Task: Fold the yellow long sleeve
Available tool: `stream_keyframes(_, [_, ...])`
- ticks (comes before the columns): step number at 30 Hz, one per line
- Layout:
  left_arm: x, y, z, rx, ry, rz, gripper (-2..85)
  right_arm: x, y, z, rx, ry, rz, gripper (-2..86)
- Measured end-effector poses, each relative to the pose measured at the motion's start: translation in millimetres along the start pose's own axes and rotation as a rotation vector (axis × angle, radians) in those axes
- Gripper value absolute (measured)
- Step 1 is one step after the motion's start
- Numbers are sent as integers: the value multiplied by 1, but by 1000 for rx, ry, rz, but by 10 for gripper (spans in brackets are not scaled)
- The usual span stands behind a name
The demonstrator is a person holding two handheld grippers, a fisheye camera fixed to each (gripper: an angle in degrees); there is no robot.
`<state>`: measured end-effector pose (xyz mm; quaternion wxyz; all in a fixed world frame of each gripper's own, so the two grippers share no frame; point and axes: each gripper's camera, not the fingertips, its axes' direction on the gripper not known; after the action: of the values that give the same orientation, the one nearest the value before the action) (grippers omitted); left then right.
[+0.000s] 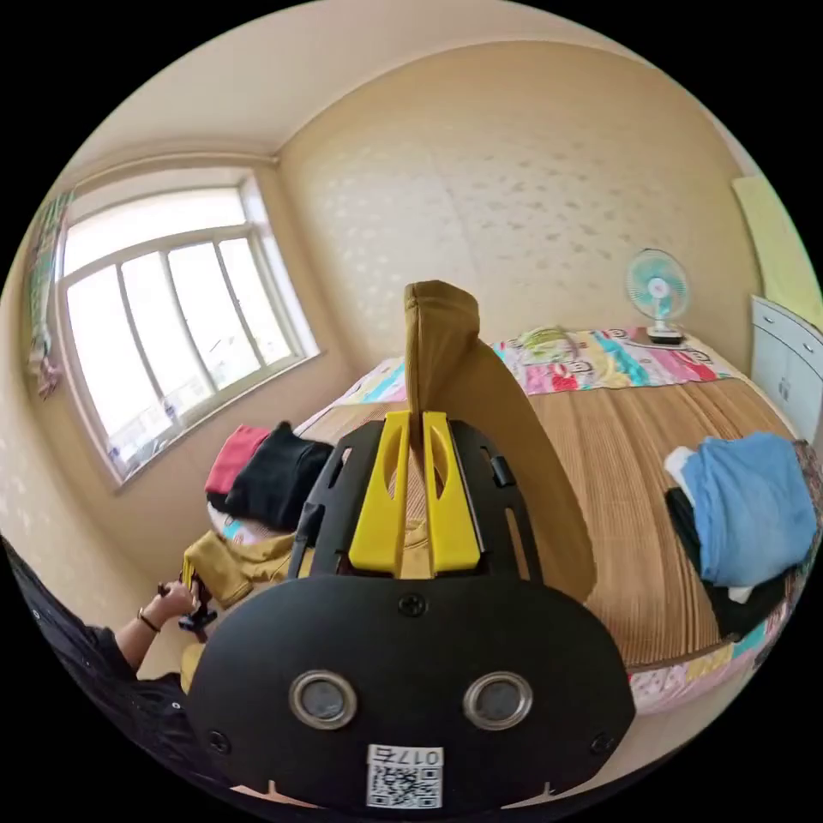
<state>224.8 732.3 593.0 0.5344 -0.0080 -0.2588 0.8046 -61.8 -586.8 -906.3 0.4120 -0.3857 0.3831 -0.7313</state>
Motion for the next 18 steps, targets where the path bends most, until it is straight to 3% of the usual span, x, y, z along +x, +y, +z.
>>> stream_keyframes(3, [-9,3,-1,10,19,-13,35,-89,74,118,-327,-225,-77,38])
stream_keyframes(5, [-13,3,-1,14,21,-25,35,-153,157,221,-777,-315,-196,43])
stream_keyframes(6, [-13,4,0,12,15,-26,35,-164,178,241,-886,-292,-211,45])
stream_keyframes(9, [-11,4,2,-1,-3,-27,35,-167,187,248,-855,-249,-96,56])
stream_keyframes(11, [-10,4,2,-15,-12,-25,35,-165,175,254,-934,-304,-103,76])
stream_keyframes(18, [-16,8,-11,-5,7,-36,35,-164,156,235,-873,-406,-141,111])
